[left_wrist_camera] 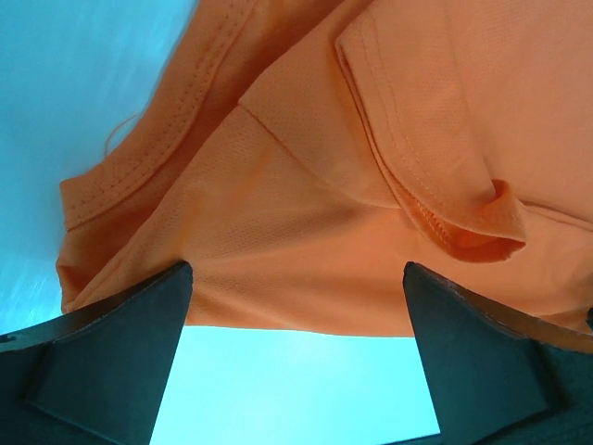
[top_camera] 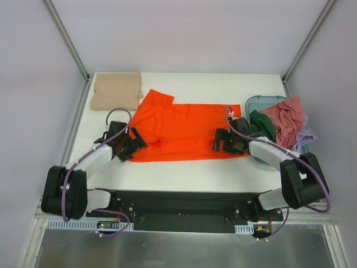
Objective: Fold and stack the t-shirts
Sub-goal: Fold the flattened tshirt in 1/3 of the way
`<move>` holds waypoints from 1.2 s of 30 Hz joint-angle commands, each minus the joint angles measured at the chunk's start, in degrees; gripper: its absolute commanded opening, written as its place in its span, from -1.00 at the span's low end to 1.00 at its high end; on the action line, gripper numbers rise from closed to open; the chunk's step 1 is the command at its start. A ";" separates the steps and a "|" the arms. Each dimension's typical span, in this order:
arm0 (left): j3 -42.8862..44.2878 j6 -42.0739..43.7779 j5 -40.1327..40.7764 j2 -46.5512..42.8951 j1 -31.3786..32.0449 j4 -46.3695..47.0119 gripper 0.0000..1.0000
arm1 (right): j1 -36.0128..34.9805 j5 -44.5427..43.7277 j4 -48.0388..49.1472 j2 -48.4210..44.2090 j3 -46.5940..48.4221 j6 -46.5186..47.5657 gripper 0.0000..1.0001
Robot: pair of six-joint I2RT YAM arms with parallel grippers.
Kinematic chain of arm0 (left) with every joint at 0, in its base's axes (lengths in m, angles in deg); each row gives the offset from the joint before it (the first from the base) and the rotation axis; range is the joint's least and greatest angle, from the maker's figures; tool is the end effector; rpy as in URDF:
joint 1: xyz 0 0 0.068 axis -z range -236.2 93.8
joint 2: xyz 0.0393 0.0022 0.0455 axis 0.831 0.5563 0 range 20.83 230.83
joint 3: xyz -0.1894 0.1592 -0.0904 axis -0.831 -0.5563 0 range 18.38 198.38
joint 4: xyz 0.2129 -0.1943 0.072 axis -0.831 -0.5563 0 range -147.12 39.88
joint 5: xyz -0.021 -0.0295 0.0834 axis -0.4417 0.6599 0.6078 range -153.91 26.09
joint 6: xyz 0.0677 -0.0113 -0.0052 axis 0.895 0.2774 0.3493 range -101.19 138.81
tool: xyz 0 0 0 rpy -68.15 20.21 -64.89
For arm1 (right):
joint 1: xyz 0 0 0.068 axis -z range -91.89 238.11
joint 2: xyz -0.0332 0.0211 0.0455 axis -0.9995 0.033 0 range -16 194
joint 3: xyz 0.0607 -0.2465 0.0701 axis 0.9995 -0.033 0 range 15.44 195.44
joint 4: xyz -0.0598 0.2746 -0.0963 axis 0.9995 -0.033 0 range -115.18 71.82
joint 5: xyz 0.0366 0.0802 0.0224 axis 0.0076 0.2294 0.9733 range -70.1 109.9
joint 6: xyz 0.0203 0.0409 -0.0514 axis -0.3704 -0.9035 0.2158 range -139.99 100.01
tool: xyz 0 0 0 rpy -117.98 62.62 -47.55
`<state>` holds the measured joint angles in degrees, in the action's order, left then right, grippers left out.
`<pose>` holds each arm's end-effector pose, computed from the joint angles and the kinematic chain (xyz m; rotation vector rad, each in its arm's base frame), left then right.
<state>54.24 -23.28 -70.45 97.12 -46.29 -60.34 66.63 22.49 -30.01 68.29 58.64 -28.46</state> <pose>0.2904 -0.0571 0.1228 -0.6495 2.4379 -0.5250 0.3018 0.1214 0.1225 -0.3037 2.4959 0.2727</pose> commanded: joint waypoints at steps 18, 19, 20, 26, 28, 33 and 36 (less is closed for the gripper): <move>-8.61 -3.88 0.92 -36.40 -0.24 -17.21 0.98 | -28.17 25.51 13.22 -14.54 2.13 38.93 0.92; -8.44 -4.14 0.75 -35.26 -0.24 -16.77 0.98 | -29.66 28.23 13.33 -9.72 4.85 43.93 0.93; -8.26 -3.97 0.05 -34.20 -0.24 -15.81 0.98 | -31.42 29.30 12.37 -6.37 7.75 46.59 0.92; -9.22 -3.97 0.74 -30.07 -0.51 -9.91 0.98 | -35.39 30.90 3.07 13.85 27.43 61.01 0.93; -9.84 -4.23 2.14 -29.19 -0.77 -9.38 0.98 | -35.83 30.63 -1.85 18.96 33.41 64.09 0.98; -12.03 -3.71 2.85 -27.95 -1.65 -8.68 0.98 | -37.32 27.91 -6.61 27.14 41.51 67.97 0.91; -13.26 -3.97 2.85 -27.95 -2.44 -8.59 0.98 | -37.50 28.61 -12.06 31.53 46.26 69.02 0.78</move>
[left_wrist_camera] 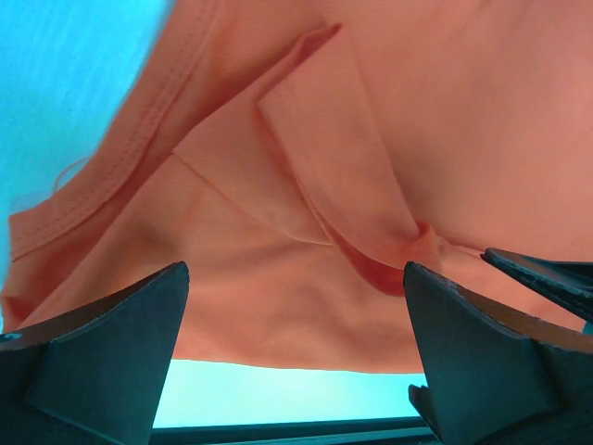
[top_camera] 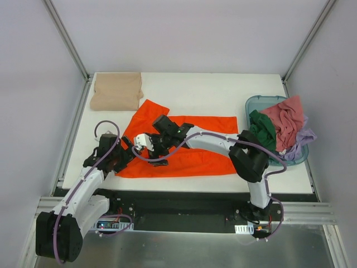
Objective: Fold and stack the t-shirts
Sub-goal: Fold the flattened tshirt in 1/3 of the way
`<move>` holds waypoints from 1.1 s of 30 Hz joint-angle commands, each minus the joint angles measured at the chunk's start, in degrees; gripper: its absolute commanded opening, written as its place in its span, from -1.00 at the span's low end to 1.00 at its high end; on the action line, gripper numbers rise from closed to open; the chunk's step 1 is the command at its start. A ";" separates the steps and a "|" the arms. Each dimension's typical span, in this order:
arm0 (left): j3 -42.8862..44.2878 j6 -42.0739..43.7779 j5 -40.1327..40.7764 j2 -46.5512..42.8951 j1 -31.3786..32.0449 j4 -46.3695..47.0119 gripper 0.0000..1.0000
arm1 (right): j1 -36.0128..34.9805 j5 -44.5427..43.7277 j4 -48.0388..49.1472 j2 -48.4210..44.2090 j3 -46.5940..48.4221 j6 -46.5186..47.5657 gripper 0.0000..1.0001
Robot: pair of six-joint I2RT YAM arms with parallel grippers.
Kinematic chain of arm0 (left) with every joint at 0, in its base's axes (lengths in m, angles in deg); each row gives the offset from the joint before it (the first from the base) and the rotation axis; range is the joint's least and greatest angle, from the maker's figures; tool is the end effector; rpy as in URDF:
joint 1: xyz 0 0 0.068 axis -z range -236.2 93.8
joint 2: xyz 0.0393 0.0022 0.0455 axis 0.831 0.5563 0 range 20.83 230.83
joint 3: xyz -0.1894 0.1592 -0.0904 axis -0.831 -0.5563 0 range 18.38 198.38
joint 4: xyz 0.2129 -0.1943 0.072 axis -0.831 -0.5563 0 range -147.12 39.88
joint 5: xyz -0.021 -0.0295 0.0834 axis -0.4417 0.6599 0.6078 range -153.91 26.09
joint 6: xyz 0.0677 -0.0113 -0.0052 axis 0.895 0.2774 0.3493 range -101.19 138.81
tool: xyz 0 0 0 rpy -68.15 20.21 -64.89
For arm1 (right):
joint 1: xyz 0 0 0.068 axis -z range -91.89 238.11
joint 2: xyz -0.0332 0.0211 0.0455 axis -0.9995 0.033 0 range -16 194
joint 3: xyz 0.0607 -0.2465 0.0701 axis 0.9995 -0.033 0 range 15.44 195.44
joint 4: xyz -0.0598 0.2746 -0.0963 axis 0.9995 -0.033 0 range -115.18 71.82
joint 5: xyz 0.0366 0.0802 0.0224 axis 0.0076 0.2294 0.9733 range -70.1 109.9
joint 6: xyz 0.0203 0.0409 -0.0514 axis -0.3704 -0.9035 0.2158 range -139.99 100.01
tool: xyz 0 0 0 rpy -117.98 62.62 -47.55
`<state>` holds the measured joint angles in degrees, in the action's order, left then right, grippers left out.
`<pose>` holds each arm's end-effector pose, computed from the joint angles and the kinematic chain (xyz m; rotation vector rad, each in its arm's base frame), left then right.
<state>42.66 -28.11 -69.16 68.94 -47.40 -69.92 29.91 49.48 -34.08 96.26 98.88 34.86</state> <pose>0.2233 -0.0397 0.1541 -0.7404 2.2877 -0.5787 0.2296 0.4222 0.1789 -2.0535 1.0551 0.6336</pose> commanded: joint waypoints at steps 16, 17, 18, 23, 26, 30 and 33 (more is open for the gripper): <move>-5.38 -0.10 2.26 -4.08 -1.85 -0.77 0.98 | -1.92 -6.73 -2.04 9.99 9.64 -0.70 -0.54; -5.46 -0.02 2.53 -4.52 -1.85 -0.95 0.98 | -1.84 -6.82 -1.51 9.81 9.46 -1.41 -0.59; -5.46 0.07 2.79 -4.79 -1.85 -1.21 0.98 | -1.84 -7.34 -0.81 9.55 9.20 -2.28 -0.66; -5.64 0.07 3.50 -5.05 -1.85 -2.53 0.98 | -1.14 -10.51 1.66 8.67 8.76 -9.04 -0.91; -5.90 0.07 3.41 -5.40 -1.85 -2.71 0.98 | 0.80 -11.03 2.54 8.67 8.58 -15.89 -0.97; -5.99 0.33 3.41 -6.98 -1.85 -2.97 0.98 | 3.52 -14.20 5.87 7.88 5.96 -26.53 -0.99; -6.17 0.60 3.32 -7.95 -1.85 -3.15 0.98 | 5.19 -15.08 10.62 6.39 2.00 -35.14 -0.96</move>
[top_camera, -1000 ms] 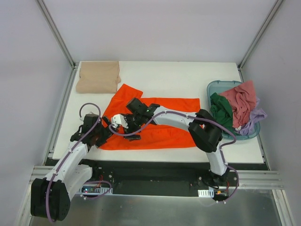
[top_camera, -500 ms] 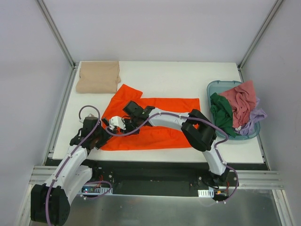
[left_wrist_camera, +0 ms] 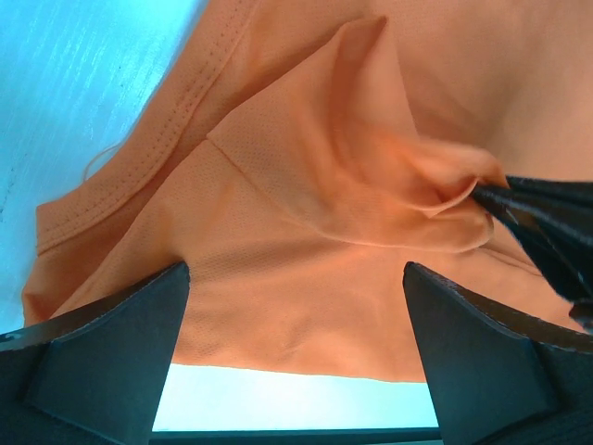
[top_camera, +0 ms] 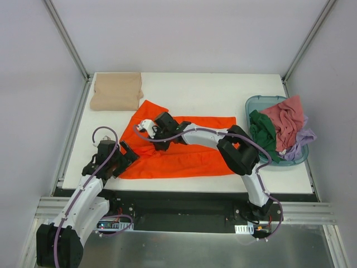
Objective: Fold and stack the t-shirts
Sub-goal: Fold the flattened tshirt in 1/3 of the way
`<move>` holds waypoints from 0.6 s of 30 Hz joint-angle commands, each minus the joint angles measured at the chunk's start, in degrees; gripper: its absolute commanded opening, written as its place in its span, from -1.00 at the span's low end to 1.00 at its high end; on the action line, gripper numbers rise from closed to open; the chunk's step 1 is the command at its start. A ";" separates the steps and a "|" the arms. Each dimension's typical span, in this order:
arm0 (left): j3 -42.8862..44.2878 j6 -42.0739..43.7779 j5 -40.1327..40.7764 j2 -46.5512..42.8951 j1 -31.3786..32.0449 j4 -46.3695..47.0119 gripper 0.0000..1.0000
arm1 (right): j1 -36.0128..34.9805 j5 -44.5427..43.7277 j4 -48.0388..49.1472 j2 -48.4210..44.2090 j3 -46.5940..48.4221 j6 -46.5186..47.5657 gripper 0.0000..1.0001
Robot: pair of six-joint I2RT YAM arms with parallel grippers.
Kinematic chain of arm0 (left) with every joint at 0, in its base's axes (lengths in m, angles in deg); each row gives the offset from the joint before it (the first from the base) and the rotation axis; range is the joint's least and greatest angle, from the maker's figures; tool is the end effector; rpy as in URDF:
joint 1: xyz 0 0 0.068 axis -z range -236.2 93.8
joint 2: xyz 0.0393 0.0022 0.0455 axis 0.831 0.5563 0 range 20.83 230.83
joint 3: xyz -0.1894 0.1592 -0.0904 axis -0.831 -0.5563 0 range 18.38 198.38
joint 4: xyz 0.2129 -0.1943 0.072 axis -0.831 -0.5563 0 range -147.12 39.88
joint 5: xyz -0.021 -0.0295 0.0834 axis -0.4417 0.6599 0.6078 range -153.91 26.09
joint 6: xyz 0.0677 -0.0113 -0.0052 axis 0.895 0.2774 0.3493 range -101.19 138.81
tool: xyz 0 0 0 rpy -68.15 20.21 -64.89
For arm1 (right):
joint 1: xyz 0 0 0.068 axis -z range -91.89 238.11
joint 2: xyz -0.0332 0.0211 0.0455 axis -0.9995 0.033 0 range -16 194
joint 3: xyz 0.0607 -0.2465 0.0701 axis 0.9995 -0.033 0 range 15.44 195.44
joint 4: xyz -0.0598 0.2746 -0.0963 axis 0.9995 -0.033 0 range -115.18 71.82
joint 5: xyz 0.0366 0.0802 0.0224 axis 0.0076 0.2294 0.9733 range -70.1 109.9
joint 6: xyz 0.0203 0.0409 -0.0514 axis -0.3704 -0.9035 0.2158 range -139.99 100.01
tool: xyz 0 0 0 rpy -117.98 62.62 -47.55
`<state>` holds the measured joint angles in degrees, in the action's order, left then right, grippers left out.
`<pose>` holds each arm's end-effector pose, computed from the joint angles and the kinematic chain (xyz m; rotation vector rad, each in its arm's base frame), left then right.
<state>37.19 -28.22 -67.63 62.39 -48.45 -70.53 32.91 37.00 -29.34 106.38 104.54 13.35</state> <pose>0.2058 -0.0316 0.1395 -0.7710 2.2606 -0.5448 0.2812 0.4331 0.1341 -1.7553 1.5872 0.5367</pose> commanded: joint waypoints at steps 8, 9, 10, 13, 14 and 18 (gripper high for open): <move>-0.61 1.06 0.83 -0.78 -0.80 -2.54 0.98 | 2.91 -6.64 8.52 -5.23 -7.53 -23.32 -0.57; -0.53 1.15 0.57 -0.78 -0.80 -2.54 0.98 | 2.90 -7.60 8.52 -5.40 -7.54 -24.02 -0.56; -0.44 1.15 0.56 -0.95 -0.80 -2.45 0.98 | 2.90 -8.74 8.52 -5.67 -7.54 -24.55 -0.56; -0.61 1.15 0.56 -1.48 -0.80 -2.54 0.98 | 2.99 -18.74 6.68 -7.95 -7.71 -25.87 -0.53; -0.61 1.06 0.56 -1.74 -0.80 -2.62 0.98 | 2.99 -22.34 6.33 -9.26 -8.15 -26.39 -0.54; -0.79 0.71 0.56 -2.27 -0.80 -3.06 0.98 | 2.99 -31.15 6.24 -15.15 -11.31 -27.45 -0.53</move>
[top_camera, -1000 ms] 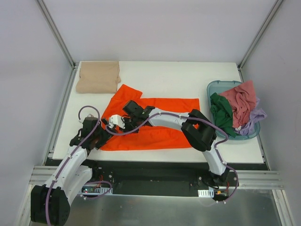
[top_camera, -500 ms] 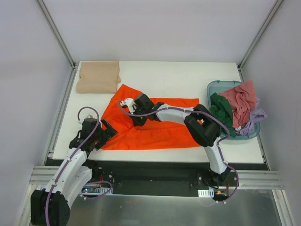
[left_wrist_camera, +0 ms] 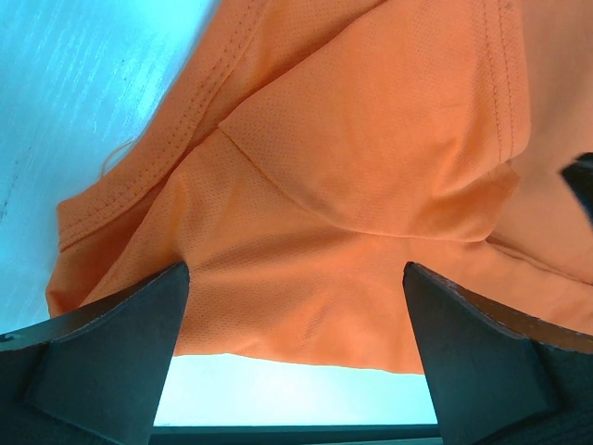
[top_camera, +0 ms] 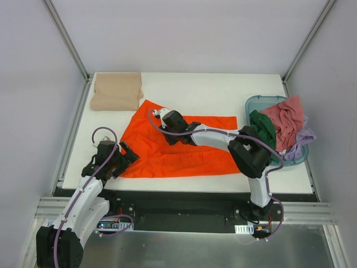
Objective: Fold and stack the t-shirts
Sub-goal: Fold the flattened tshirt in 1/3 of the way
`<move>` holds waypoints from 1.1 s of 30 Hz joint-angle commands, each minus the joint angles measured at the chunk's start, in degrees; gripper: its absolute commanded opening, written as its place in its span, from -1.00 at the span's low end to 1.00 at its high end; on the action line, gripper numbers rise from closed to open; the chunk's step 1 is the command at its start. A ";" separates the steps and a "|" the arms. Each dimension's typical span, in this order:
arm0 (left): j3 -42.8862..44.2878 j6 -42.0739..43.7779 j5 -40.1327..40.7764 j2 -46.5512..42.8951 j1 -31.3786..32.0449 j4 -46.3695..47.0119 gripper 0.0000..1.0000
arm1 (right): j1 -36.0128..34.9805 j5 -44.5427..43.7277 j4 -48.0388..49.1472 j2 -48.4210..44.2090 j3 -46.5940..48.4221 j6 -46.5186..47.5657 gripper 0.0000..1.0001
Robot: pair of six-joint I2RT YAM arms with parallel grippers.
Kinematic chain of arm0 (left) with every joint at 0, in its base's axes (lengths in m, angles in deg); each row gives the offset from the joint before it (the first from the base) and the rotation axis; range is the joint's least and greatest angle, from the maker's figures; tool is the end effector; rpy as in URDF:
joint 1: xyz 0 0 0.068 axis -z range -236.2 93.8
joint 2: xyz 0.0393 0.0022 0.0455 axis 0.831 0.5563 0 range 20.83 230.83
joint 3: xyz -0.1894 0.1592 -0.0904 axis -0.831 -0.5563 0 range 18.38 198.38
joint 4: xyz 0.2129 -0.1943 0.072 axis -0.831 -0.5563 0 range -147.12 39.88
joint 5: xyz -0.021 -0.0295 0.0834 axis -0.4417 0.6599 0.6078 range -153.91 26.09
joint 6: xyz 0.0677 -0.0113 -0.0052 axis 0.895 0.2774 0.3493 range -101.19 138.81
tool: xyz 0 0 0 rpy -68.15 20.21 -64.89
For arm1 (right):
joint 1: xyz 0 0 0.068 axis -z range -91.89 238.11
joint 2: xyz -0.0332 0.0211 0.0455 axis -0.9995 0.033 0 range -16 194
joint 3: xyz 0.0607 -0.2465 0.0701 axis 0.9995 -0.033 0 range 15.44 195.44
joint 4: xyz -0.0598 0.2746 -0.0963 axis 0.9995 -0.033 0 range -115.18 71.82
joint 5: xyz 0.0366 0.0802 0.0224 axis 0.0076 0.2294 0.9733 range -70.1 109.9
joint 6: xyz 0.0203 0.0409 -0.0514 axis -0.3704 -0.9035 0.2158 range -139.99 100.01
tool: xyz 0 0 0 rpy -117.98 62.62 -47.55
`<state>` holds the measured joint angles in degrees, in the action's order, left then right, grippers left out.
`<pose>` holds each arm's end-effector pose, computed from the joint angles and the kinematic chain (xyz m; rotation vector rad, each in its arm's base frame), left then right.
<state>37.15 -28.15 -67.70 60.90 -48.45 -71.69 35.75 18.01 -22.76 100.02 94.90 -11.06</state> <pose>0.2032 -0.0313 0.1422 -0.7672 2.2568 -0.5477 0.3019 0.3884 0.1364 -1.1646 1.9998 0.3534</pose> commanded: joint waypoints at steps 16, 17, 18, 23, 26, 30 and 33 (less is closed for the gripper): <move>3.73 0.90 -2.36 -1.76 -0.72 -4.72 0.98 | 0.59 -24.38 -3.59 -43.32 -35.76 -22.35 0.92; 4.61 1.86 -1.58 -1.58 -0.72 -4.80 0.98 | 0.85 -25.00 -3.86 -45.43 -38.22 -24.03 0.92; 5.92 2.57 0.00 -1.14 -0.72 -4.81 0.98 | 0.94 -25.09 -3.86 -47.10 -40.15 -26.22 0.92; 11.90 2.66 0.45 3.77 -0.54 -3.93 0.98 | 2.69 -26.24 -3.68 -50.20 -45.97 -32.21 0.92; 13.75 3.28 -1.91 8.60 -0.54 -1.22 0.98 | 4.45 -25.18 -3.86 -47.92 -45.54 -32.84 0.92; 12.53 2.75 -6.40 16.68 -0.28 6.35 0.98 | 6.56 -25.27 -4.21 -44.23 -45.27 -34.41 0.92; 12.70 2.84 -5.27 22.14 -0.28 7.06 0.98 | 9.98 -22.11 -6.05 -42.64 -46.15 -36.43 0.92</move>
<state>49.50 -26.56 -71.41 77.64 -48.43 -68.39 42.31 -5.66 -27.48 55.63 48.76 -43.13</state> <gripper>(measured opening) 0.990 0.958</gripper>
